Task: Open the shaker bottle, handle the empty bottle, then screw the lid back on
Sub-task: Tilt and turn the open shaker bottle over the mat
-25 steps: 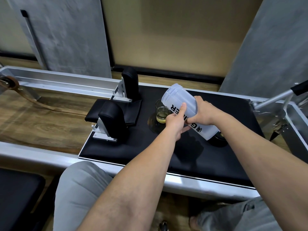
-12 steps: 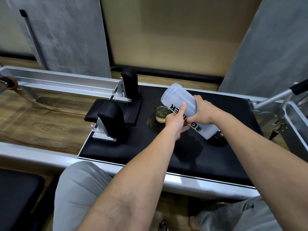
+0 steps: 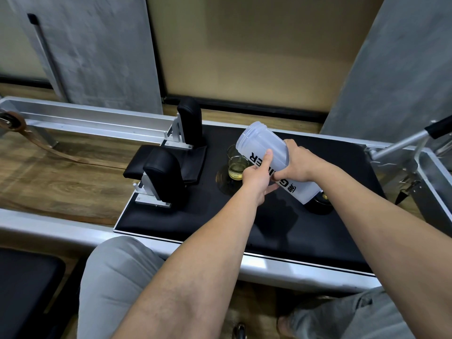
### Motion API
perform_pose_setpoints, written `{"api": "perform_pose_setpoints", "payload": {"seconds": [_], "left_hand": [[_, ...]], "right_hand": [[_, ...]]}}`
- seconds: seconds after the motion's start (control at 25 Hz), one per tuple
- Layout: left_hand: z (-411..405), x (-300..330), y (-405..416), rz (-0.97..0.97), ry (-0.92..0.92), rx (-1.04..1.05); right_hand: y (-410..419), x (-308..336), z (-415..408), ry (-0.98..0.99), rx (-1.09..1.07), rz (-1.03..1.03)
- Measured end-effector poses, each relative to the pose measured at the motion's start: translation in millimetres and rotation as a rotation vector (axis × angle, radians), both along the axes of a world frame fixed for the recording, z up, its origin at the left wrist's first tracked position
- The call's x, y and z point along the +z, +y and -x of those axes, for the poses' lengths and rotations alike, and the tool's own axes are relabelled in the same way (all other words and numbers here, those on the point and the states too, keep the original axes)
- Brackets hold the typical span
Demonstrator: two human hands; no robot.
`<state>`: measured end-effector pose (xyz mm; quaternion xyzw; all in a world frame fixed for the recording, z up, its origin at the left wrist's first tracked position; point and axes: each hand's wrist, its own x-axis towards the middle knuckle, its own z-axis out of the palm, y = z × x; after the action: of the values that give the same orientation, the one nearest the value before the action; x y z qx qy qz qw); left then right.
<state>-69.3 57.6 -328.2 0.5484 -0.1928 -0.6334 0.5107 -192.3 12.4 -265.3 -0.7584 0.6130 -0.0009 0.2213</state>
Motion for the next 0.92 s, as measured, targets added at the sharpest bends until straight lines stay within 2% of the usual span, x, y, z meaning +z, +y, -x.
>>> {"api": "perform_pose_setpoints", "payload": {"seconds": [0.92], "left_hand": [[-2.1,4.4,-0.1,0.0,0.016,0.0]], "right_hand": [[-0.4,4.6,-3.0,0.011,0.004,-0.002]]}}
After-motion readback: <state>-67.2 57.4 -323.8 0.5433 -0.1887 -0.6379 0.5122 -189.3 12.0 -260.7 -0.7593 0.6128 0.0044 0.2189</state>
